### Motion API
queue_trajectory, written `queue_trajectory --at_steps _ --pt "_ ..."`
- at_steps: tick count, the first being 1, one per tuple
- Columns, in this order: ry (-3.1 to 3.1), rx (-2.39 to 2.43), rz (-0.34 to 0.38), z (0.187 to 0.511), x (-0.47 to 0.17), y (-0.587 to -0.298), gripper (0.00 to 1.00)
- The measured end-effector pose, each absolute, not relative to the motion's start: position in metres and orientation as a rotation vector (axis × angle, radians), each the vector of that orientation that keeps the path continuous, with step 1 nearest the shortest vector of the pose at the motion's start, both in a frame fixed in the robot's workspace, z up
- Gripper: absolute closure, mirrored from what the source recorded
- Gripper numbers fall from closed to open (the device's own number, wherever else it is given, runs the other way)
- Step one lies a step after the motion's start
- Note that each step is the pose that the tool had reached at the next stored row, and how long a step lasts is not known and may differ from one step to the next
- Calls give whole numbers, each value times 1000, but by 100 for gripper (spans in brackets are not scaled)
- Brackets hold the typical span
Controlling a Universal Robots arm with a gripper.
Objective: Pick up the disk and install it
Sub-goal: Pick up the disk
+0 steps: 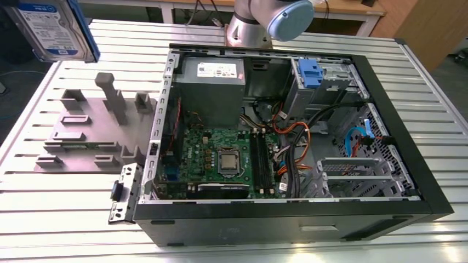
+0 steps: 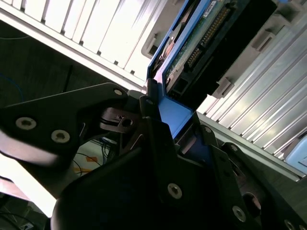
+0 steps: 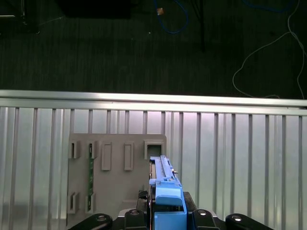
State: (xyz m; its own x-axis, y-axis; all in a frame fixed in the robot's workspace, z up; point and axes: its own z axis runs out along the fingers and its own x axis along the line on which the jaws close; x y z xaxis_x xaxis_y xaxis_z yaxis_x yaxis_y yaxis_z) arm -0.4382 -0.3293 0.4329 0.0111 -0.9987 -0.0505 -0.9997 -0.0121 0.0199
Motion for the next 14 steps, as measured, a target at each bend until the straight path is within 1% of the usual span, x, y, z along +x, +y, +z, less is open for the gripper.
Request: queue_trajectory --at_steps 14 --pt "2193 -2218 78 434 -438 -329 63"
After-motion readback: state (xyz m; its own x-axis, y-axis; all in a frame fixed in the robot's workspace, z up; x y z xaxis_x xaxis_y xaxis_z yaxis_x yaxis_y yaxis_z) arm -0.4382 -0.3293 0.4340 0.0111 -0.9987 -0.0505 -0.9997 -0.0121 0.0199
